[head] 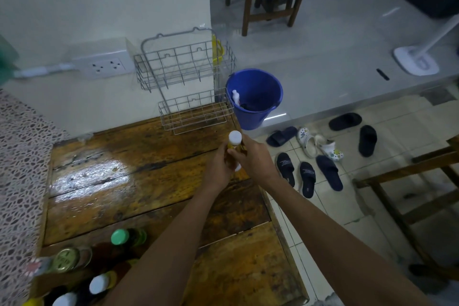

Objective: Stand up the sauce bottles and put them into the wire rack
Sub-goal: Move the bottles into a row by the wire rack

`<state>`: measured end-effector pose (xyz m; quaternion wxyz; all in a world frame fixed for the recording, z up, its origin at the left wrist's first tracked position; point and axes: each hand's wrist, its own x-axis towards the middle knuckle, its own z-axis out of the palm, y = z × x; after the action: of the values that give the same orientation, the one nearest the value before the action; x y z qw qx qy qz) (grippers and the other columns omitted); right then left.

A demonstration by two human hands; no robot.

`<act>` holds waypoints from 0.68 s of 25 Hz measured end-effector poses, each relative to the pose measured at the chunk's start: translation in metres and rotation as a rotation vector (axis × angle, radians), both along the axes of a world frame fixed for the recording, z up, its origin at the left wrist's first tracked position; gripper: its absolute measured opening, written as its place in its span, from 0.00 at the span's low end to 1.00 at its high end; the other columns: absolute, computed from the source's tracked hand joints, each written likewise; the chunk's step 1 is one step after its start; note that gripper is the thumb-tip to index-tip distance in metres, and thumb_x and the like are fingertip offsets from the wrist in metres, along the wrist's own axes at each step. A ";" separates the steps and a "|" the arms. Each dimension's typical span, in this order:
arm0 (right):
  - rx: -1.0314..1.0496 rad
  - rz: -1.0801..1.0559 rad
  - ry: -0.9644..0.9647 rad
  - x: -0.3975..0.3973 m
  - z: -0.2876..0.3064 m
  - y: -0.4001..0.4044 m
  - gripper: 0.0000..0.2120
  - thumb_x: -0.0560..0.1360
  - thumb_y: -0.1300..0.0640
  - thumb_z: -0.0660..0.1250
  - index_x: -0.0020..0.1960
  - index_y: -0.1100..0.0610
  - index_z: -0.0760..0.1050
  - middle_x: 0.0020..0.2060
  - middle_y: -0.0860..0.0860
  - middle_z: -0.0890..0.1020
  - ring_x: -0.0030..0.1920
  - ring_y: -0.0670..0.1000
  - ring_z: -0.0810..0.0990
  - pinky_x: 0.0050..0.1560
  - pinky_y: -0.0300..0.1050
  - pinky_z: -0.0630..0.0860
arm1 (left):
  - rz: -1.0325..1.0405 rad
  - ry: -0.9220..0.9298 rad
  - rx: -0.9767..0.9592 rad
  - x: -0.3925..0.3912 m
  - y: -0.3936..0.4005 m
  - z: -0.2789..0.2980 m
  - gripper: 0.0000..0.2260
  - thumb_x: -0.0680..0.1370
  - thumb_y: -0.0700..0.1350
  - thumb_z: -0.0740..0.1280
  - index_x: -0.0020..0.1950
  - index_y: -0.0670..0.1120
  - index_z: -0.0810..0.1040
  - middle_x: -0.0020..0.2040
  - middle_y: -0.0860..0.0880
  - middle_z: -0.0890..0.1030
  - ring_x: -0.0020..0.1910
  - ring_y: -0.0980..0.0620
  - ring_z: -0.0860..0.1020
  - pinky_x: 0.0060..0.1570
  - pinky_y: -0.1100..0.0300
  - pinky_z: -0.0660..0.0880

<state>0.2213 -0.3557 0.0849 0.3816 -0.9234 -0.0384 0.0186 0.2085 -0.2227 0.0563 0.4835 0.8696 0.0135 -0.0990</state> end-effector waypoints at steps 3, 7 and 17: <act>0.039 0.015 0.020 -0.003 0.005 -0.004 0.24 0.75 0.51 0.74 0.68 0.52 0.71 0.59 0.51 0.82 0.57 0.49 0.81 0.57 0.45 0.78 | 0.029 0.044 -0.085 -0.008 0.005 -0.002 0.30 0.79 0.47 0.73 0.78 0.57 0.65 0.70 0.56 0.78 0.64 0.55 0.79 0.59 0.56 0.80; 0.090 -0.165 0.016 -0.056 -0.001 -0.008 0.14 0.78 0.48 0.71 0.57 0.47 0.68 0.52 0.47 0.76 0.47 0.43 0.78 0.47 0.45 0.77 | 0.205 0.129 -0.054 -0.068 0.018 0.009 0.29 0.79 0.53 0.73 0.77 0.55 0.67 0.70 0.57 0.73 0.67 0.56 0.75 0.65 0.54 0.76; -0.076 0.628 -0.143 -0.160 -0.004 0.155 0.21 0.79 0.44 0.68 0.66 0.54 0.72 0.56 0.50 0.77 0.54 0.49 0.78 0.44 0.45 0.80 | 0.869 0.223 -0.046 -0.297 0.111 -0.049 0.16 0.80 0.52 0.72 0.65 0.50 0.76 0.60 0.50 0.79 0.61 0.48 0.79 0.61 0.47 0.78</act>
<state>0.0614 -0.2003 0.0808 0.3188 -0.8789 -0.3474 0.0718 -0.0885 -0.1121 0.0072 0.4948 0.7563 0.4275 0.0201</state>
